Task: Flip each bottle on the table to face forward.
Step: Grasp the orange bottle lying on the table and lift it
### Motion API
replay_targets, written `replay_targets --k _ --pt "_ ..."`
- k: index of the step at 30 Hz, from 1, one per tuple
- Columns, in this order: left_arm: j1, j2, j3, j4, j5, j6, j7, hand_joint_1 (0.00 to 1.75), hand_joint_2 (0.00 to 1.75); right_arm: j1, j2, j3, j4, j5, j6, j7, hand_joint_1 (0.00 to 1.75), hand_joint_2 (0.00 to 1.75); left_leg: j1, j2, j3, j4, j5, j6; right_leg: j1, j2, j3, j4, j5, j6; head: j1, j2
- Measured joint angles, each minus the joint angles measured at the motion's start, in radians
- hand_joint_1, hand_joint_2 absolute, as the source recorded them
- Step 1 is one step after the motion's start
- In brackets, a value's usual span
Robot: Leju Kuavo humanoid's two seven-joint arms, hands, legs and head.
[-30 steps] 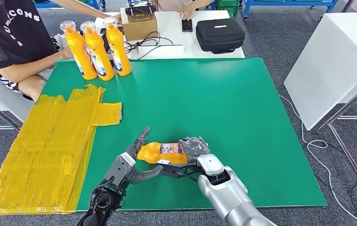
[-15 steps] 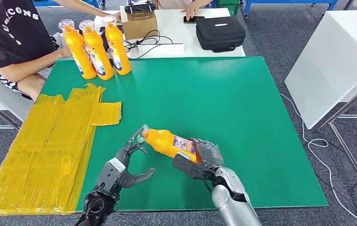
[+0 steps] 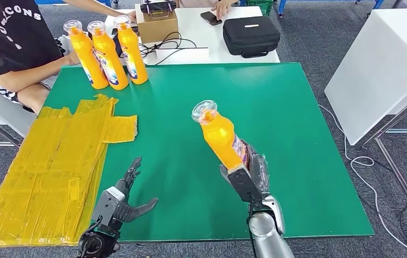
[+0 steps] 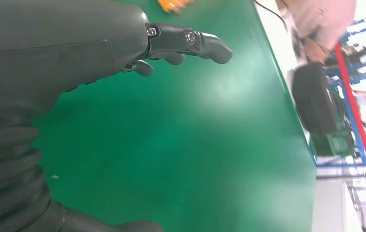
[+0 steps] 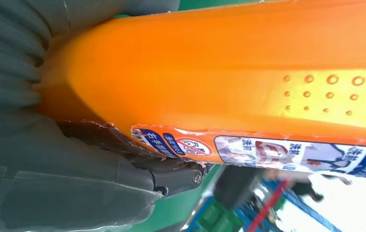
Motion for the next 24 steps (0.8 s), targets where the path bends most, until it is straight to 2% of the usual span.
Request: replay_targets --k 3,8,13,17,24 --pt "0.037 0.003 0.027 -0.025 0.019 -0.007 0.006 0.00 1.75 -0.017 0.015 0.031 0.024 -0.073 -0.062 -0.060 1.75 1.75 0.000 0.001 0.000 0.000 0.000 0.000 0.000 0.000 -0.001 0.000 0.000 0.000 0.000 0.000" --pt "0.084 0.004 0.034 -0.069 0.021 0.006 0.020 0.00 1.75 -0.058 0.025 0.098 0.102 -0.151 -0.109 -0.095 1.75 1.75 0.000 0.000 -0.001 0.000 0.000 0.000 0.000 0.000 -0.002 0.000 0.000 0.000 0.000 0.000" --pt "0.117 0.003 -0.004 -0.115 0.070 0.009 0.061 0.00 1.75 -0.057 0.008 0.155 0.121 -0.210 -0.147 -0.093 1.75 1.75 0.000 0.000 -0.001 0.000 0.000 0.000 0.000 0.000 -0.002 0.000 0.000 0.000 0.000 0.000" --pt "0.109 0.002 -0.051 -0.133 0.168 -0.048 0.085 0.00 1.75 -0.042 -0.014 0.195 0.117 -0.222 -0.167 -0.083 1.75 1.75 -0.001 -0.001 -0.001 0.000 0.000 0.000 -0.001 0.000 -0.002 0.000 0.000 0.000 0.000 0.000" --pt "0.103 -0.002 -0.087 -0.143 0.185 -0.060 0.092 0.00 1.75 -0.031 -0.035 0.225 0.113 -0.224 -0.174 -0.079 1.75 1.75 0.000 0.000 -0.001 0.000 0.000 0.000 0.000 0.000 -0.002 0.000 0.000 0.000 0.000 0.000"
